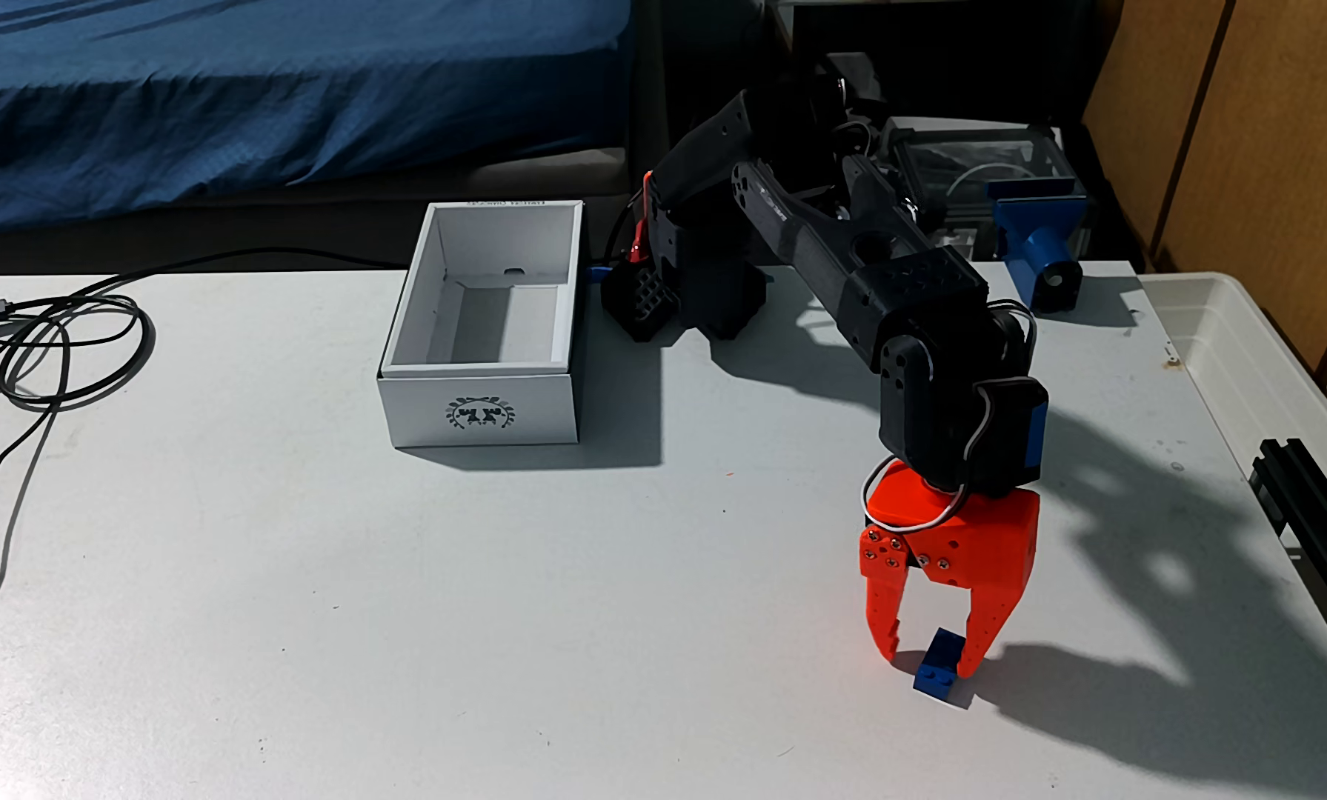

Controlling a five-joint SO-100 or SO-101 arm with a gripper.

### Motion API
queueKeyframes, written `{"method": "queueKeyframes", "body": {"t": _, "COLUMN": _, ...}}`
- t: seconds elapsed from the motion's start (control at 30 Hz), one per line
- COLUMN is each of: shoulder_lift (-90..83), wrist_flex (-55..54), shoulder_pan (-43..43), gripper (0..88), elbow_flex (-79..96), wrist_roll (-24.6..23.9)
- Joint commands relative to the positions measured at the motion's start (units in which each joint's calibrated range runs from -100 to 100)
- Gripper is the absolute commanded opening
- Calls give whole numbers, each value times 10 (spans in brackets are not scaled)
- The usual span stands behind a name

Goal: Grab the blue brick and place in box

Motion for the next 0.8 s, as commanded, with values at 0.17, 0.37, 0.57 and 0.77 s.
{"method": "queueKeyframes", "body": {"t": 0.17, "shoulder_lift": 7, "wrist_flex": -3, "shoulder_pan": -22, "gripper": 140, "elbow_flex": 2, "wrist_roll": 4}}
{"method": "queueKeyframes", "body": {"t": 0.37, "shoulder_lift": 7, "wrist_flex": -8, "shoulder_pan": -23, "gripper": 140, "elbow_flex": 1, "wrist_roll": 4}}
{"method": "queueKeyframes", "body": {"t": 0.57, "shoulder_lift": 7, "wrist_flex": -9, "shoulder_pan": -23, "gripper": 138, "elbow_flex": 0, "wrist_roll": 4}}
{"method": "queueKeyframes", "body": {"t": 0.77, "shoulder_lift": 7, "wrist_flex": -8, "shoulder_pan": -23, "gripper": 29, "elbow_flex": 0, "wrist_roll": 4}}
